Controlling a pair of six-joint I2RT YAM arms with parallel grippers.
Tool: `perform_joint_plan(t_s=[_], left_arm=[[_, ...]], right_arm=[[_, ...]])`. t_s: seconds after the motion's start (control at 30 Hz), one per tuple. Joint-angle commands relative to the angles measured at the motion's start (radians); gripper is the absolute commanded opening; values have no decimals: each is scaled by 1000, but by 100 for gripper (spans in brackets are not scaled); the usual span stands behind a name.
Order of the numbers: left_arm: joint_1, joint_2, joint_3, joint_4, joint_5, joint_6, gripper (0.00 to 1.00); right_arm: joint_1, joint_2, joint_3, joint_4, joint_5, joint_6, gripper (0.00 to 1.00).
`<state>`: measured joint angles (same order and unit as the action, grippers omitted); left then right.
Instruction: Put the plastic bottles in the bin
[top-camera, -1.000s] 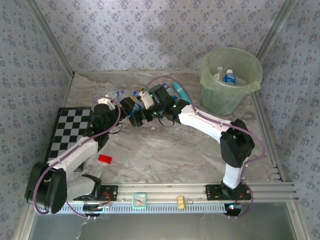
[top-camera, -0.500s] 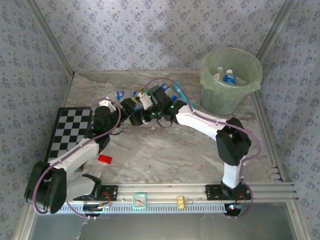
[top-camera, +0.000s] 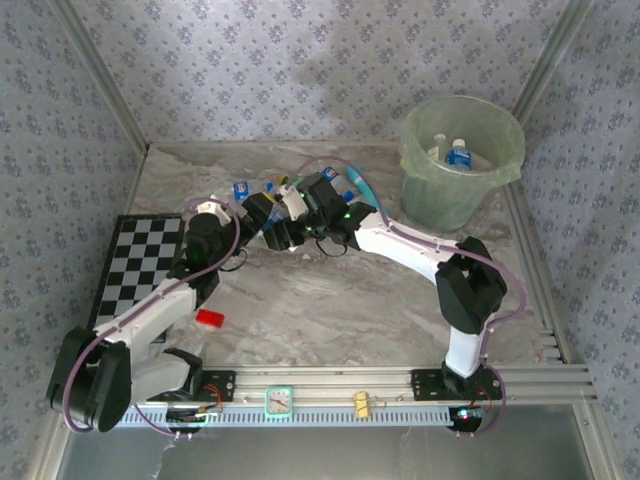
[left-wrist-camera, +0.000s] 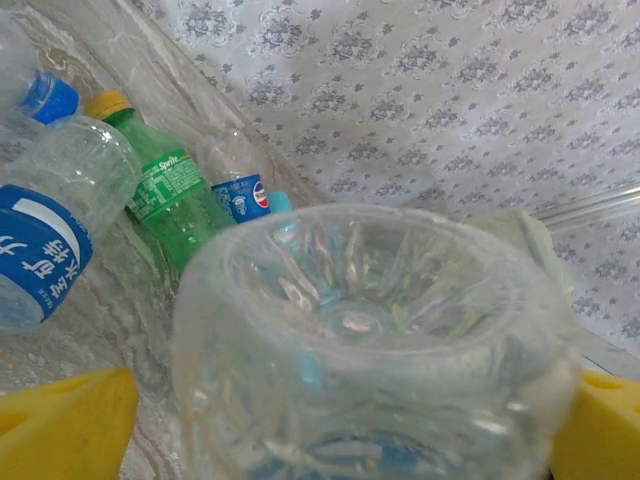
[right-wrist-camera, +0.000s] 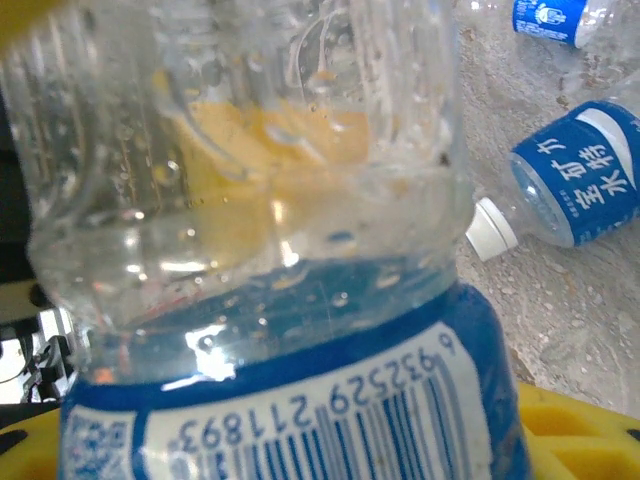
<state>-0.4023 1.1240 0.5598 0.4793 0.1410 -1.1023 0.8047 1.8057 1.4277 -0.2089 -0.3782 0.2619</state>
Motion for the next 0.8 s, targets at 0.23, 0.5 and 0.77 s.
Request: perform_joint_plan(t_s=[0.23,0.5,0.77], left_arm=[[-6,-114,75,-191,-126,177,100],[-6,-14,161,-345,-115,230,100],[-6,119,183,-370,-68,222,100]], right_arm=[[-6,-211,-110,-51,159,-25,47],[-61,-436,-137,-217,390,-56,45],[-261,-595,-45,-302,412,-92,43]])
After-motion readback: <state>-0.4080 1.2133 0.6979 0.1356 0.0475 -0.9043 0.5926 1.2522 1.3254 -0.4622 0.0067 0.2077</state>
